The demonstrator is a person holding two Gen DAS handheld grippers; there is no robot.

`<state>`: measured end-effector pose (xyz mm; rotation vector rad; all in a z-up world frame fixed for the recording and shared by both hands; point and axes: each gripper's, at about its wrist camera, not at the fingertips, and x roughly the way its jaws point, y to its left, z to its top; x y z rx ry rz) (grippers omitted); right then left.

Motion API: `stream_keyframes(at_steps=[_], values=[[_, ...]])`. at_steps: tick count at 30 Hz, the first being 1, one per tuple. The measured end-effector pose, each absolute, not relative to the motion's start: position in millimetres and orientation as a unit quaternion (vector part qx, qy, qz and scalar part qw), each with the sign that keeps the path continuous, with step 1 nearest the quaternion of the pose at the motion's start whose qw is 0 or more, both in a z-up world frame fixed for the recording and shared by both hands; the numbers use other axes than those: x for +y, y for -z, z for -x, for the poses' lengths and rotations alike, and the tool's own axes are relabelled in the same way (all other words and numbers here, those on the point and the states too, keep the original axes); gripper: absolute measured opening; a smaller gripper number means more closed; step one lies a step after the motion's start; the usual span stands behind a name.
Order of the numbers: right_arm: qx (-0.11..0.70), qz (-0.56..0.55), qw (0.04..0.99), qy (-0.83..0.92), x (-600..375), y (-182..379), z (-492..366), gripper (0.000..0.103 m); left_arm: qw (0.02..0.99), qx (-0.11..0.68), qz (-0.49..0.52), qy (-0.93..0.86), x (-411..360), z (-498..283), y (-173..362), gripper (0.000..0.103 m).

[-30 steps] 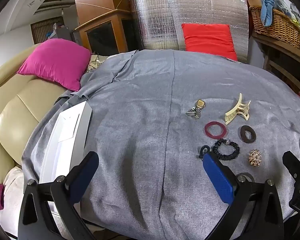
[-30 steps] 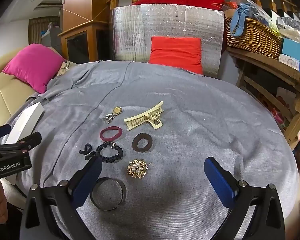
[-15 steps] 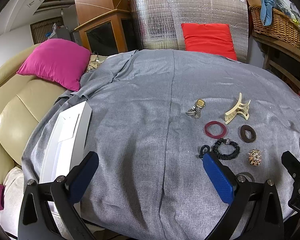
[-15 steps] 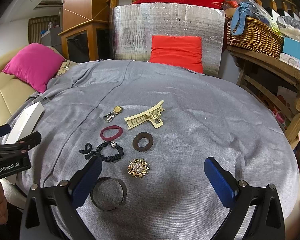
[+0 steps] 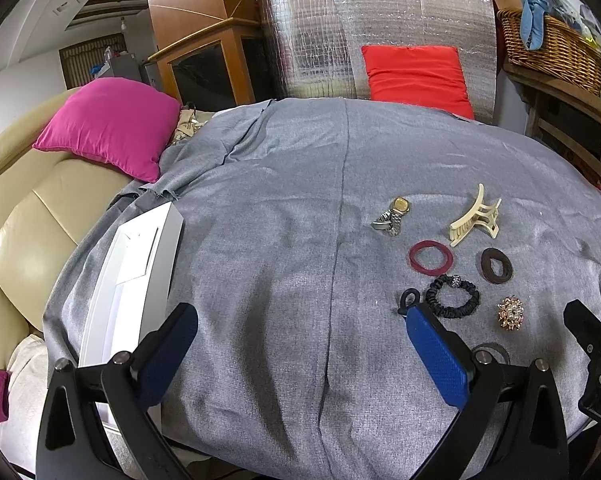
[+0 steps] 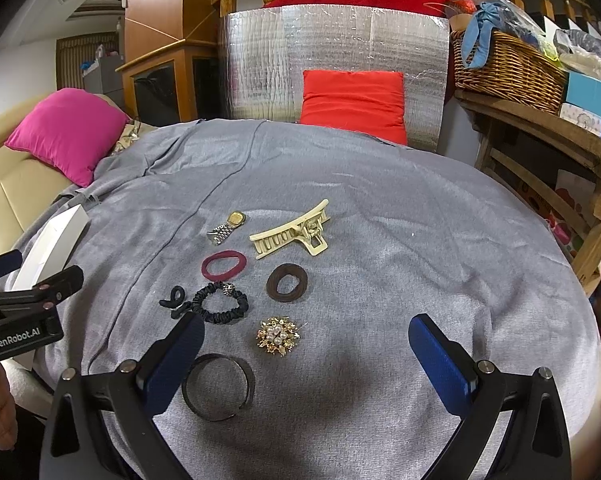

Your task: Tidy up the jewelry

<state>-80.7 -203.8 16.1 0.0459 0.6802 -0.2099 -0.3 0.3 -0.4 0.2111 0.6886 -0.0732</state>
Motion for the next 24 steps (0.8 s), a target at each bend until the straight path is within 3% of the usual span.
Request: stream_keyframes(at_steps=[24], values=[[0.334, -0.024, 0.937, 0.102, -204.0, -15.6, 80.6, 0.103, 0.937, 0.33, -0.105, 0.037, 0.7, -0.3, 0.5, 0.103]])
